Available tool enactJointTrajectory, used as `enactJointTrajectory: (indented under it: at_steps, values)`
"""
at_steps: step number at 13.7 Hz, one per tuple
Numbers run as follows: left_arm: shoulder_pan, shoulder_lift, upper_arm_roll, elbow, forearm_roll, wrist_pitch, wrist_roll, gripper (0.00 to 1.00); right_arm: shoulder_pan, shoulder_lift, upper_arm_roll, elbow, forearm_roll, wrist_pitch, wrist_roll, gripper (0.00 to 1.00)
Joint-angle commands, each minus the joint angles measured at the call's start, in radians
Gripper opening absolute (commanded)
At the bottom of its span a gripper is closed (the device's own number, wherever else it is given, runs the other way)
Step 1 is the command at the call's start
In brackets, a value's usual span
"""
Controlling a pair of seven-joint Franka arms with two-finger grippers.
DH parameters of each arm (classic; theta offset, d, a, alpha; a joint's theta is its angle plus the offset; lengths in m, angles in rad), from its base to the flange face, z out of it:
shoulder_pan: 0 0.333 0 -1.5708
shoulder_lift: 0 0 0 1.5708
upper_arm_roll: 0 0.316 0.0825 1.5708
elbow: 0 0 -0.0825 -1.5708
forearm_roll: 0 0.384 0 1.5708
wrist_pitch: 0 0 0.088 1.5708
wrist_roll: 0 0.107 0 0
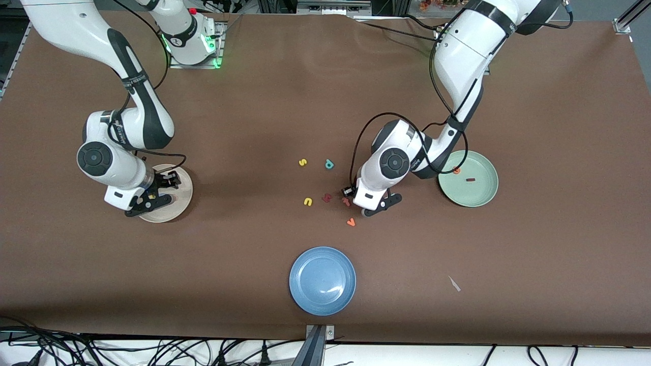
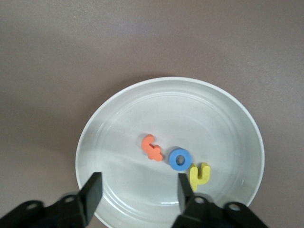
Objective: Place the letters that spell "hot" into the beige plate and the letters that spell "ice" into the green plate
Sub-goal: 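Drop the o on the beige plate while the left gripper grasps the teal c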
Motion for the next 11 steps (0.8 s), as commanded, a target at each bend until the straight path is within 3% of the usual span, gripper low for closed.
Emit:
enactJointTrajectory:
  at_steps: [1, 5, 8, 11]
  values:
    - [-0.017, 0.025, 0.032, 0.045, 0.036, 0.0, -0.03, 0.51, -0.002, -0.023, 0.002, -0.01, 0.022, -0.001, -0.016, 0.99]
    - [-0.017, 0.033, 0.032, 0.056, 0.063, -0.002, -0.032, 0.51, -0.002, -0.083, 0.005, -0.001, 0.12, -0.034, -0.011, 1.0]
    - [-0.026, 0.035, 0.032, 0.056, 0.063, -0.002, -0.035, 0.48, -0.002, -0.132, 0.01, 0.044, 0.129, -0.112, -0.01, 1.0]
    - [-0.03, 0.036, 0.032, 0.056, 0.063, -0.002, -0.042, 0.36, -0.002, -0.219, 0.006, 0.071, 0.129, -0.201, -0.011, 1.0]
